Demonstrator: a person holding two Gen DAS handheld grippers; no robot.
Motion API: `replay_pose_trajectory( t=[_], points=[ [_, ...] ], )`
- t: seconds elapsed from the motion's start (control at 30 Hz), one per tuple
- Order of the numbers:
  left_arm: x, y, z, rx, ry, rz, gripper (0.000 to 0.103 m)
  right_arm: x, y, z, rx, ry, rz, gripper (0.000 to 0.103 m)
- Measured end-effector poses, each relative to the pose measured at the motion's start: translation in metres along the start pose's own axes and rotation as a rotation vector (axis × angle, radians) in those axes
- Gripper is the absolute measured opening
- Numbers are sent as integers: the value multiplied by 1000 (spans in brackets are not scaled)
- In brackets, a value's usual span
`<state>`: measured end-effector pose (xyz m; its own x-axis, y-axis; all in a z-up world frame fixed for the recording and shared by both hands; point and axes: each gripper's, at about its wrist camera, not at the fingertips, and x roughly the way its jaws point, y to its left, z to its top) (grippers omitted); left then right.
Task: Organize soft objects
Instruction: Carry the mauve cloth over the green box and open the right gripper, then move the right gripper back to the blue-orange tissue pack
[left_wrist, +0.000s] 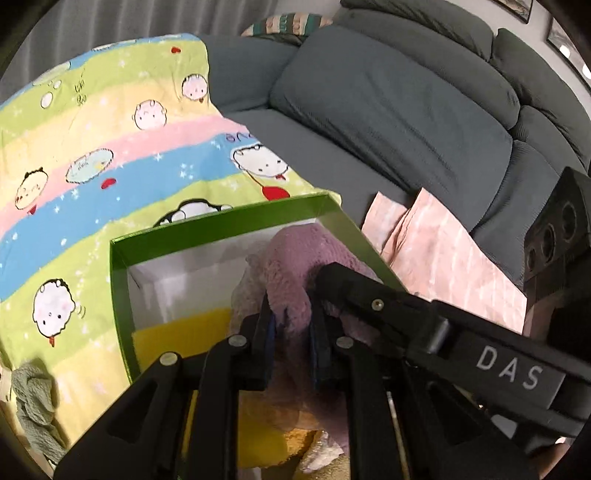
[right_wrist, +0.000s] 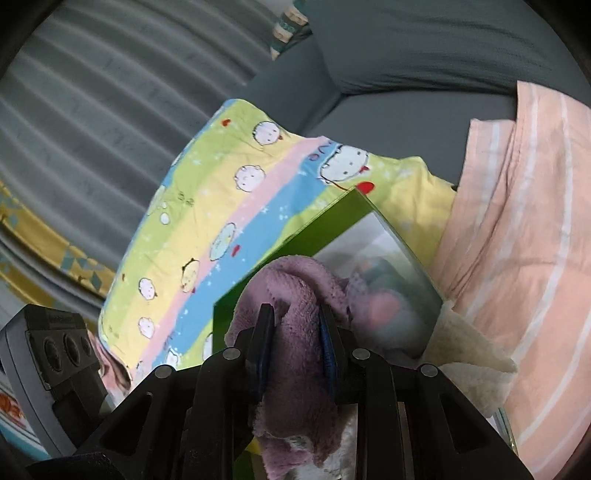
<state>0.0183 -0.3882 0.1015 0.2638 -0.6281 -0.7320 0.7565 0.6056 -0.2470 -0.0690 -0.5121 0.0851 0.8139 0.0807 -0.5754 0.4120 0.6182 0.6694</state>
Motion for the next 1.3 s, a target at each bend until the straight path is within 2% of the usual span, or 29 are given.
replay_pose_trajectory(
  t=[0.23,0.33,0.4,0.47,0.5,0.53,0.57,0.6,0.63,0.67,0.73,0.77,0.87,1.0,1.13,1.3],
  points=[
    [14,8,-2,-43,65,17,13,9,-7,0,11,29,-20,24],
    [13,9,-5,-54,51,24,14,6,-6,-1,6,23,-23,23],
    [5,8,-7,-71,35,2,17,3,-3,-1,-2,9,-39,23],
    [-7,8,-9,-88,14,-39,25,-7,1,-2,-6,-15,-55,26],
    [-12,8,-11,-100,9,-53,28,-12,4,-3,-9,-29,-62,29],
    [-19,7,-13,-108,2,-66,38,-18,8,-5,-24,-50,-71,40],
    [-30,6,-15,-107,-16,-76,50,-24,12,-6,-35,-69,-70,56],
    [-39,4,-18,-100,-29,-73,57,-29,16,-8,-46,-90,-69,66],
    [-48,3,-20,-92,-46,-65,66,-35,21,-11,-55,-113,-68,81],
    [-58,2,-23,-84,-66,-51,74,-42,26,-14,-71,-138,-63,86],
    [-84,3,-32,-63,-124,-27,85,-52,37,-19,-106,-171,-62,87],
    [-98,5,-38,-57,-158,-15,86,-55,43,-22,-122,-182,-67,91],
    [-132,18,-58,-78,-244,20,86,-60,63,-33,-188,-195,-66,94],
    [-161,48,-86,-160,-254,76,86,-60,91,-49,-278,-190,-85,100],
    [-196,86,-122,-257,-273,218,87,-56,119,-68,-350,-187,-70,101],
    [-238,135,-173,-372,-288,355,87,-45,161,-99,-453,-130,21,101]
  ],
)
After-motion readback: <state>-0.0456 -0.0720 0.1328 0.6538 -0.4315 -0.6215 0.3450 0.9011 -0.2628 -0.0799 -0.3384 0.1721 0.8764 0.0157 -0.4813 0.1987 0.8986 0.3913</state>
